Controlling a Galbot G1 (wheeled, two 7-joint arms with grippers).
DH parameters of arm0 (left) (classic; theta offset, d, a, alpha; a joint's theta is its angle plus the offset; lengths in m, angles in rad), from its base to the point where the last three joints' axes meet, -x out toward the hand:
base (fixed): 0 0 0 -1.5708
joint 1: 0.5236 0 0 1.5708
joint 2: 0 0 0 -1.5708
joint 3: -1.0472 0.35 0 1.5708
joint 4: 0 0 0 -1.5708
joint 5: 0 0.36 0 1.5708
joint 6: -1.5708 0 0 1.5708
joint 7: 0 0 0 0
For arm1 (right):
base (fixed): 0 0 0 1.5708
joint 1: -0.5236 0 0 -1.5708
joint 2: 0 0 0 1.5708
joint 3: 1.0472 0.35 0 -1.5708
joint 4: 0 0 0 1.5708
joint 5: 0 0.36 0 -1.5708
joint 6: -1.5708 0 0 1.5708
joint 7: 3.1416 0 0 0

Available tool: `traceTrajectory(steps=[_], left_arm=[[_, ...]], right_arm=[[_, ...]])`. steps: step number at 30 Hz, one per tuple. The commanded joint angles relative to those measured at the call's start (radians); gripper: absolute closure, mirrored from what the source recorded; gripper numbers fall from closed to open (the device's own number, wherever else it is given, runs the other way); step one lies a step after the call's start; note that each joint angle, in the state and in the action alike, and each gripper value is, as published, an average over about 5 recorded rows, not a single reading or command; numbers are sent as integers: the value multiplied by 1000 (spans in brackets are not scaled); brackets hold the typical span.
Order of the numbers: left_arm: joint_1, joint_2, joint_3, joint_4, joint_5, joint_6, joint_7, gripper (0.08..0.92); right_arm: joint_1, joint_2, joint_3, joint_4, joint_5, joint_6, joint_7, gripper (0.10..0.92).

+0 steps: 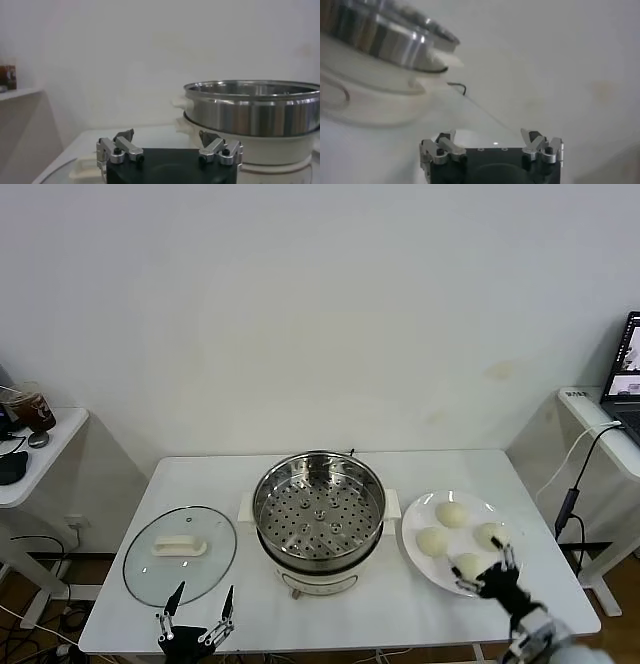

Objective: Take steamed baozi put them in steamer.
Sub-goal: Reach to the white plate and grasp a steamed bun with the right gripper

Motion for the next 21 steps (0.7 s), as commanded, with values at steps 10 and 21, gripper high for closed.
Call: traceTrajectory(steps=[10,21], left_arm=[[2,-16,-50,-22,111,-32,-4,177],[-8,-14,-84,-15,98,-41,-7,177]], right_arm=[[1058,-281,-816,-486,-300,-41,-610,203],[1288,-100,-1112,-736,-179,-44,-761,203]])
